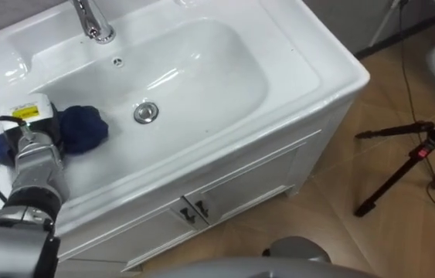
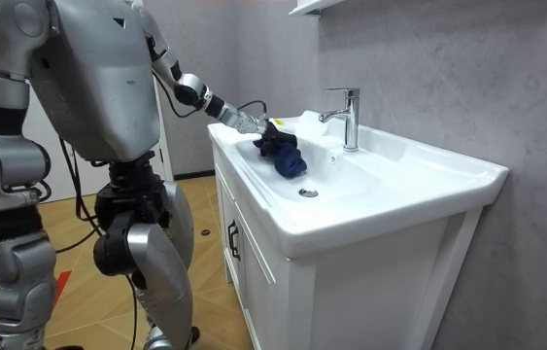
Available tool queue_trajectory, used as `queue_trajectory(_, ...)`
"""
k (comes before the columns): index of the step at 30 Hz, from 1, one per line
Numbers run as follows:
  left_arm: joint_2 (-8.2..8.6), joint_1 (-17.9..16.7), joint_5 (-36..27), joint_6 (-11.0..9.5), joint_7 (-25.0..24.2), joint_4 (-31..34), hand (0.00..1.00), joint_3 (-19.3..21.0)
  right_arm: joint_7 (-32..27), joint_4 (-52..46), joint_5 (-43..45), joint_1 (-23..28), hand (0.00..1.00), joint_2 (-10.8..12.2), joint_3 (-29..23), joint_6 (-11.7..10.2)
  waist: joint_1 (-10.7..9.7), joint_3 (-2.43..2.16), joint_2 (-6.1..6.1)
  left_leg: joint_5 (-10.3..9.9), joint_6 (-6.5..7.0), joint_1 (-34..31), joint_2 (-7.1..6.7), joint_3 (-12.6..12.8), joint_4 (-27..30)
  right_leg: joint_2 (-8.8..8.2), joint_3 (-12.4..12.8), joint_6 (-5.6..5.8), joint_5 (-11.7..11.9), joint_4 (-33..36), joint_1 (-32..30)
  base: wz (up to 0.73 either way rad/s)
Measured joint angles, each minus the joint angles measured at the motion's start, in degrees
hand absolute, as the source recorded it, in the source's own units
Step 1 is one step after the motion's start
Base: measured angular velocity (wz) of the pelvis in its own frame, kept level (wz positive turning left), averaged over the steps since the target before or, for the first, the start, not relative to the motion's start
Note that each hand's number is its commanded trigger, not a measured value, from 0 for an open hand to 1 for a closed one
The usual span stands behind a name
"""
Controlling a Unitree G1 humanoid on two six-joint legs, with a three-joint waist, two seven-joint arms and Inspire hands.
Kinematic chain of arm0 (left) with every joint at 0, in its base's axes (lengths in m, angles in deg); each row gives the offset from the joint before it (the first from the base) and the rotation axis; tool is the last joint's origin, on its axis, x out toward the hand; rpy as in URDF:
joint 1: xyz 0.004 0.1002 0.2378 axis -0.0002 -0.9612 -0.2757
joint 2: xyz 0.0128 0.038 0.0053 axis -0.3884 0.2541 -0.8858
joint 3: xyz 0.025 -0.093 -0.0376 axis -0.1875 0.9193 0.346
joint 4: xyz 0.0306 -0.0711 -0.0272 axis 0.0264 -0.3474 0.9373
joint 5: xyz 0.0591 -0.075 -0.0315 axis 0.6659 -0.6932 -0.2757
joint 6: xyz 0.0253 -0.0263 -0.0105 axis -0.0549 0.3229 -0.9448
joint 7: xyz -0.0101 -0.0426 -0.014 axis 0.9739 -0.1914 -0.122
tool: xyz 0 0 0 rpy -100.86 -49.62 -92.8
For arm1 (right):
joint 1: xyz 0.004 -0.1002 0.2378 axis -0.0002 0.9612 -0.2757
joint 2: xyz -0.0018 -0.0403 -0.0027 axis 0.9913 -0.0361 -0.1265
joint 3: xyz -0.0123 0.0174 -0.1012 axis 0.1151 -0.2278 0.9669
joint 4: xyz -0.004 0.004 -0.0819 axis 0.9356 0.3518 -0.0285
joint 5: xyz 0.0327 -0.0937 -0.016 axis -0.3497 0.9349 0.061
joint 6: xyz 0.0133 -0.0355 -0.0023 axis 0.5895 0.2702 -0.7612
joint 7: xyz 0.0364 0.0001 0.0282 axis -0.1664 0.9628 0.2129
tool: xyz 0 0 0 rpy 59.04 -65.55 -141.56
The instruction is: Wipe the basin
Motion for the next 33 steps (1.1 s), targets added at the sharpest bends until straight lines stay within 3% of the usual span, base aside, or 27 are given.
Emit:
queue_trajectory(8,0.06,-7.40,0.00,-0.47,0.70,8.90,1.00,0.70,1.32,-0.11,0.06,-1.86,0.00,0.00,0.09,0.07,1.04,-0.28,0.24,0.16,-0.26,1.09,0.03,-1.58,0.27,-0.11,-1.26,-0.29,-0.42,-0.09,1.40,0.08)
queue_trajectory(9,0.06,-8.07,0.01,-0.47,0.70,9.59,1.00,0.70,1.32,-0.11,0.09,-1.85,0.00,0.00,0.09,0.06,1.11,-0.44,0.13,0.16,-0.26,1.12,0.01,-1.68,0.28,-0.13,-1.30,-0.29,-0.48,-0.09,1.47,0.07)
queue_trajectory(10,0.07,-9.14,0.01,-0.47,0.67,10.69,1.00,0.70,1.42,-0.12,0.68,-1.95,0.00,0.05,0.10,0.05,1.15,-0.92,0.37,0.16,-0.26,1.10,-0.02,-2.11,0.27,-0.16,-1.42,-0.28,-0.51,-0.08,1.50,0.05)
queue_trajectory(12,0.09,-9.97,0.00,-0.48,0.64,11.97,1.00,0.70,1.82,-0.12,2.30,-2.23,0.00,0.15,0.11,0.04,1.13,-0.90,0.25,0.16,-0.26,1.11,-0.07,-2.42,0.27,-0.29,-1.79,-0.27,-0.54,0.00,1.58,0.09)
queue_trajectory(21,0.11,-10.58,-0.81,-0.55,0.62,12.63,1.00,0.73,3.69,-0.57,4.45,-2.00,0.00,0.15,0.31,0.09,1.22,-0.71,0.09,0.20,-0.36,1.37,-0.11,-2.60,-0.72,-0.23,-1.92,-0.24,-0.52,0.10,2.04,0.01)
queue_trajectory(28,1.87,-10.36,-8.57,-0.83,1.42,12.60,1.00,1.47,3.25,0.16,4.28,-1.82,0.00,0.39,1.25,0.01,1.22,-0.62,0.09,0.39,-0.58,2.70,-0.11,-3.39,-1.73,-0.14,-2.68,-0.34,-0.56,-1.10,3.82,0.06)
queue_trajectory(33,2.26,-10.50,-12.67,-1.17,1.87,14.65,1.00,1.47,1.64,0.69,4.09,-1.70,0.00,0.68,1.23,-0.08,1.18,-0.55,0.02,0.39,-0.57,2.83,-0.14,-4.23,-1.77,-0.35,-3.64,-0.17,-0.46,-2.67,4.57,0.12)
